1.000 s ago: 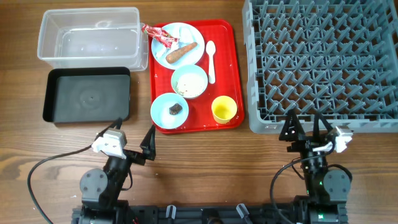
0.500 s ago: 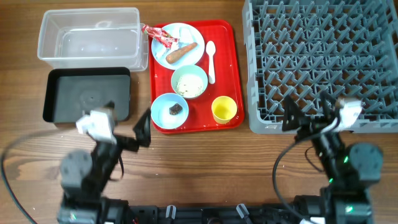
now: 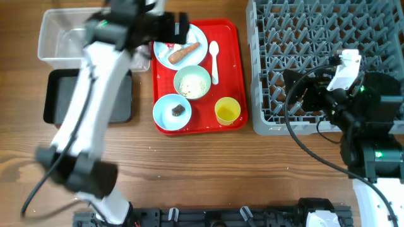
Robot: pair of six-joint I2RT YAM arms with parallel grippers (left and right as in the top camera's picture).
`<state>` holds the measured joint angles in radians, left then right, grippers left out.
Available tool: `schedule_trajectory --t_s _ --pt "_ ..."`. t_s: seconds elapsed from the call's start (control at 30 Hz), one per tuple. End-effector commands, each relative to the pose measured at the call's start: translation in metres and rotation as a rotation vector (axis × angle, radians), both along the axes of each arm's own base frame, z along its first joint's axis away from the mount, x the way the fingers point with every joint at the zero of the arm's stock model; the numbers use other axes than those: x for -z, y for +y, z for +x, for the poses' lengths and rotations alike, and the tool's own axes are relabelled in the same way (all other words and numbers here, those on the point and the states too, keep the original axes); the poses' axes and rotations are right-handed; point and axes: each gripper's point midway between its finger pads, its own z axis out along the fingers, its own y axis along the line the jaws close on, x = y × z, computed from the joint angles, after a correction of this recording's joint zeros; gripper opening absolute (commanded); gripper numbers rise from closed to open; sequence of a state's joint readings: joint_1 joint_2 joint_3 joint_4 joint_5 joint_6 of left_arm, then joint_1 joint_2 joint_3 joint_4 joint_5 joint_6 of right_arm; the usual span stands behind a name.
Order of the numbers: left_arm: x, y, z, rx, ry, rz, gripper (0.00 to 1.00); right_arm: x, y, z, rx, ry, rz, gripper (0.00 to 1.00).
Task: Sort waste into correct bins and load items into the dishwasher rack
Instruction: 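Reach the left gripper to the plate and grasp the red wrapper and tissue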
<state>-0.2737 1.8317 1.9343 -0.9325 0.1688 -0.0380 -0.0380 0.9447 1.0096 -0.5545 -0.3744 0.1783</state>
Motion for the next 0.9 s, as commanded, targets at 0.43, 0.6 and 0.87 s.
schedule_trajectory --t_s 0.43,0.6,0.87 --pt "0.202 -0.002 0.120 -0.369 0.065 0.085 1.00 0.020 0.007 -0.011 -0.027 0.115 0.021 1.00" --pt "0.241 0.003 0.126 -0.384 0.085 0.110 1.00 0.033 0.007 -0.010 -0.027 0.171 0.024 1.00" --pt "0.265 -0.007 0.124 -0.364 0.109 0.117 0.71 0.044 0.007 -0.007 -0.026 0.216 0.027 1.00"
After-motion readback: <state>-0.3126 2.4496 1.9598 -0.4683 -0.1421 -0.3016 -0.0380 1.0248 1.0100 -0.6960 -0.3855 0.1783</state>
